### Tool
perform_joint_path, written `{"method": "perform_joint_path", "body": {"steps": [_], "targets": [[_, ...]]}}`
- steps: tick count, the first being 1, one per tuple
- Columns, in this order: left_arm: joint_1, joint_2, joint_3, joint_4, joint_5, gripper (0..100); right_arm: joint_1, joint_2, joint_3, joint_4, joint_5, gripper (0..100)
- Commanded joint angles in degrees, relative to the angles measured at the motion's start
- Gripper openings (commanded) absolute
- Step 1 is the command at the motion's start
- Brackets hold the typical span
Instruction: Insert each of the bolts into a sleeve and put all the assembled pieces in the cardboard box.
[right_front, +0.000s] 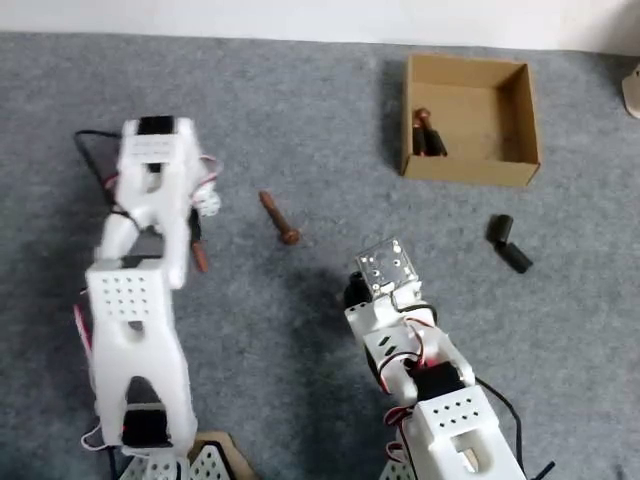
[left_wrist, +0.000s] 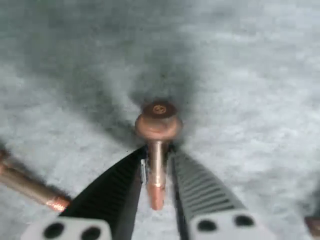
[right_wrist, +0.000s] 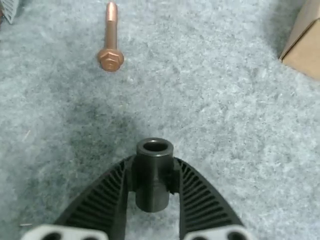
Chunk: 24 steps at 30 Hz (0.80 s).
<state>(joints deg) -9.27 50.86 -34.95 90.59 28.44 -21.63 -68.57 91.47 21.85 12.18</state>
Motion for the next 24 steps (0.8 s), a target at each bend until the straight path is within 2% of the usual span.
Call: {"method": "perform_joint_path", "body": {"steps": [1, 13, 20, 24], "targets": [[0.9, 0.9, -0.9, -4.7, 0.4, 0, -0.6, -1.0, -0.5, -1.5, 0.0, 0.5], [0.9, -12.0, -8.2, -2.3, 0.4, 0, -2.6, -1.0, -0.3, -1.5, 0.1, 0.5], [3.8, -19.5, -8.0, 3.3, 0.4, 0, -4.4, -1.0, 1.0, -1.8, 0.1, 0.5], [6.5, -22.1, -8.0, 4.0, 0.3, 0, -4.5, -1.1, 2.8, -6.2, 0.1, 0.5]]}}
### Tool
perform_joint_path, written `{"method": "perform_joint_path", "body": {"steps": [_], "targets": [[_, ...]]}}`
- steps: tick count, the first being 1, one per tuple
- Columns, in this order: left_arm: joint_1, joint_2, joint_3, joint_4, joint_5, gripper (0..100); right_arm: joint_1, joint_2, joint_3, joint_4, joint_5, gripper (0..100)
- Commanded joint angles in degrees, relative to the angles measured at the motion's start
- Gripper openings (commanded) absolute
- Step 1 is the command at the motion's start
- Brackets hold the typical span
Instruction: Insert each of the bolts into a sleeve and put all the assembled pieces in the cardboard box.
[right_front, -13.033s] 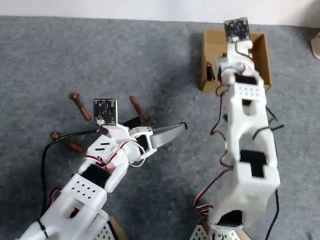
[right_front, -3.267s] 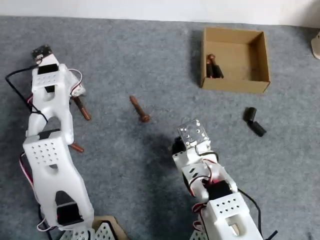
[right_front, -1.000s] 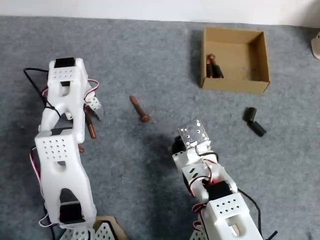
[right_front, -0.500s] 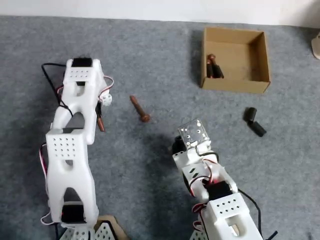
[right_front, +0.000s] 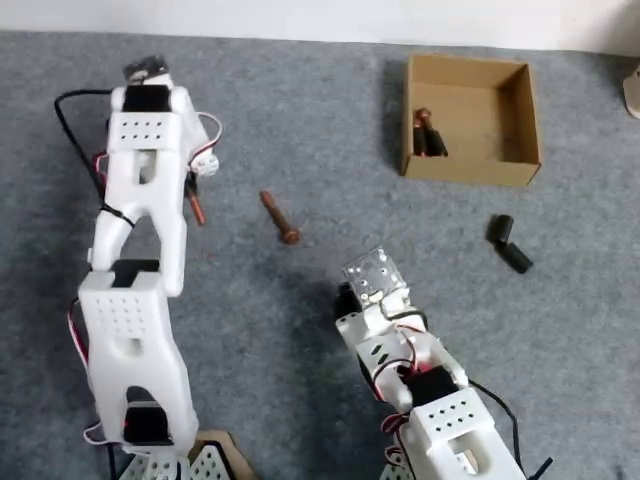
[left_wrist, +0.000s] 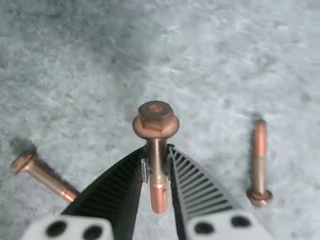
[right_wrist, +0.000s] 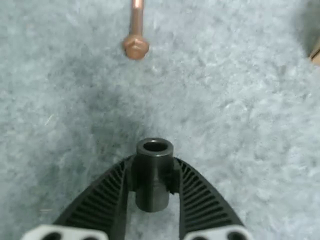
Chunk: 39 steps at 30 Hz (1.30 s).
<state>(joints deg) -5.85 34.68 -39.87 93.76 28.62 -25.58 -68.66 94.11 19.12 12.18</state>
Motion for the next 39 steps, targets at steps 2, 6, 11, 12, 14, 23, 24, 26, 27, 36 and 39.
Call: {"method": "perform_joint_path", "body": {"steps": [2, 6, 11, 12, 14, 23, 24, 26, 27, 36, 39], "targets": [[4.5, -7.3, -3.1, 0.9, 0.2, 0, -0.6, -1.0, 1.0, -4.9, 0.1, 0.5], [6.7, -10.4, -3.1, 1.4, 0.6, 0, -0.7, -1.0, 1.2, -5.3, 0.0, 0.5], [7.9, -13.4, -3.1, 5.5, 0.7, 0, -0.7, -1.0, 1.2, -5.3, 0.0, 0.5], [7.9, -13.9, -3.0, 6.1, 0.7, 0, -0.7, -1.0, 1.2, -5.3, 0.0, 0.5], [7.9, -15.5, -1.7, 6.4, 0.7, 0, -0.7, -1.0, 1.2, -5.3, 0.0, 0.5], [8.0, -30.5, 16.7, 3.7, 0.9, 0, -0.7, -1.0, 1.2, -5.1, 0.0, 0.5], [8.0, -32.7, 19.5, 2.0, 0.8, 0, -0.7, -1.0, 1.2, -5.1, 0.0, 0.5], [8.0, -37.2, 25.7, -1.9, 0.8, 0, -0.7, -1.0, 1.1, -5.0, -0.3, 0.5], [8.1, -39.7, 29.1, -4.2, 0.6, 0, -0.7, -1.0, 1.1, -5.0, -0.4, 0.5], [7.7, -59.0, 58.7, -31.2, -3.1, 0, -4.4, -1.0, 1.5, -5.4, -0.4, 0.5], [7.7, -62.8, 65.6, -39.1, -3.1, 0, -7.8, -1.0, 1.5, -5.8, -0.4, 0.5]]}}
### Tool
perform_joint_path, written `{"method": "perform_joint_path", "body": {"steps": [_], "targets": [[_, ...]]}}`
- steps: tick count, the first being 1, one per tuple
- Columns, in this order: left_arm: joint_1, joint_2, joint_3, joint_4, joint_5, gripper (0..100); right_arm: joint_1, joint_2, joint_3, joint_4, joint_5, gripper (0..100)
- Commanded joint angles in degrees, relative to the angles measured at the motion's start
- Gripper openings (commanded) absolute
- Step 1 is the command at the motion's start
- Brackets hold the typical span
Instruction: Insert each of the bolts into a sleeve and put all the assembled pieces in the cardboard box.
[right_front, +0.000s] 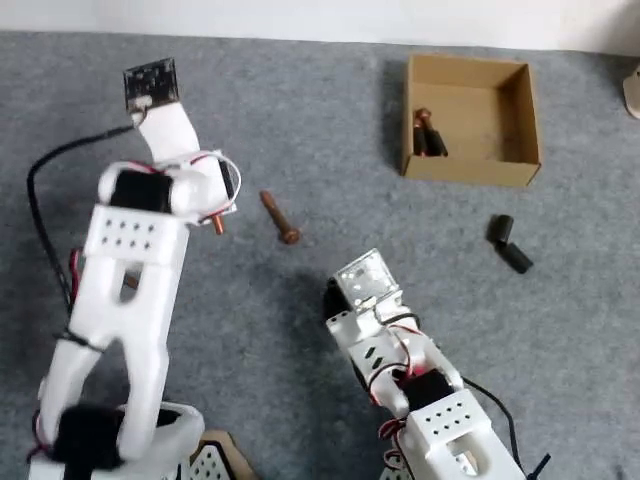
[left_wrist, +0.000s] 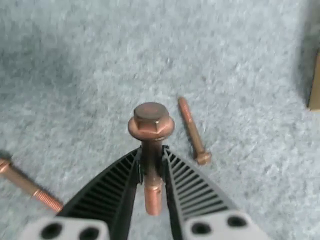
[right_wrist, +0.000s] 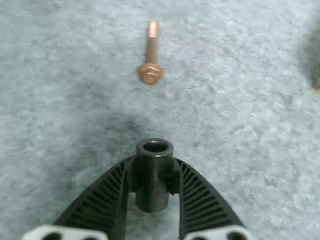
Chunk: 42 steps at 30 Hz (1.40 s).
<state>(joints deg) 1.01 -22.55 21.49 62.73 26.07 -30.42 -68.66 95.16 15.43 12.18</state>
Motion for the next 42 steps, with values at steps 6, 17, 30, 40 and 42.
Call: {"method": "perform_joint_path", "body": {"steps": [6, 17, 30, 40, 42], "targets": [[0.8, -9.9, 13.7, -18.4, -0.2, 0, -6.3, -0.9, 3.0, -12.5, -0.1, 0.5], [1.4, -21.8, 30.2, -38.8, 2.0, 0, -6.3, -0.8, 3.1, -15.5, 9.9, 0.5], [15.1, -36.1, 40.8, -41.9, 7.6, 1, -5.8, -0.9, 5.0, -18.0, 7.0, 0.5], [19.7, -40.0, 45.1, -41.8, 8.1, 1, -3.4, -0.9, 4.8, -18.1, 6.8, 0.5], [21.4, -41.4, 46.3, -41.8, 8.1, 1, -2.8, -0.9, 4.9, -18.9, 6.8, 0.5]]}}
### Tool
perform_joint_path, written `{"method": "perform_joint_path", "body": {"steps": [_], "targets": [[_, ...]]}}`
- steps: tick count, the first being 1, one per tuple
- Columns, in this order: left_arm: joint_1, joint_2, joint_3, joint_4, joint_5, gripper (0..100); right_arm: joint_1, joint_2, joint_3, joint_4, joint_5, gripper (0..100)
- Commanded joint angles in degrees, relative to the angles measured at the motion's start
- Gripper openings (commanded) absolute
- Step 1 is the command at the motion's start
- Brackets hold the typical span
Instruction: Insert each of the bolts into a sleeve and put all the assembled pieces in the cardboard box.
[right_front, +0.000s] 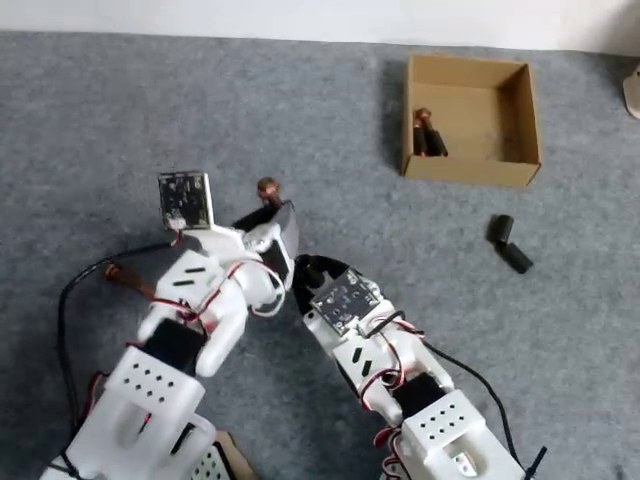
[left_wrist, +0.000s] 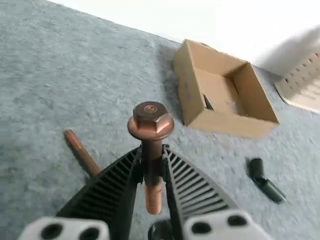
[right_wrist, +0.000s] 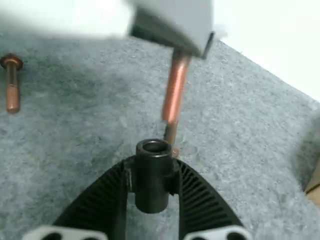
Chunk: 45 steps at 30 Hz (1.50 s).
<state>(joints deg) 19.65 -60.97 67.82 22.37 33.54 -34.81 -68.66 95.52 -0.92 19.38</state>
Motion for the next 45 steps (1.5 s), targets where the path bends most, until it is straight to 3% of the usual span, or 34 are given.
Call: {"method": "perform_joint_path", "body": {"steps": [1, 16, 24, 26, 30, 34, 40, 45], "targets": [[3.5, -3.6, 0.4, -1.4, 0.6, 1, 1.6, -0.9, 4.9, -3.9, -0.4, 0.5], [4.3, -8.6, 6.2, -1.4, 0.4, 1, 1.7, -0.8, 5.0, -5.0, -0.4, 0.5], [5.7, -8.1, 8.6, -1.4, 0.2, 1, 7.2, -0.9, 4.8, -5.2, -0.4, 0.5], [7.6, -8.0, 8.7, -1.0, 0.2, 6, 7.3, -0.9, 4.9, -5.2, -0.4, 0.5], [11.4, -8.0, 8.6, 2.9, 0.2, 26, 7.3, -0.9, 5.0, -5.2, -0.4, 0.5], [11.6, -8.0, 8.7, 3.8, 0.2, 40, 7.3, -0.9, 5.0, -5.1, -0.4, 0.5], [10.6, -8.0, 8.7, 3.4, 0.5, 42, 7.3, -0.9, 5.0, -4.8, -0.4, 0.5], [4.2, -8.0, 8.6, 3.3, 0.6, 42, 12.4, -0.9, 4.4, 1.0, -3.5, 0.5]]}}
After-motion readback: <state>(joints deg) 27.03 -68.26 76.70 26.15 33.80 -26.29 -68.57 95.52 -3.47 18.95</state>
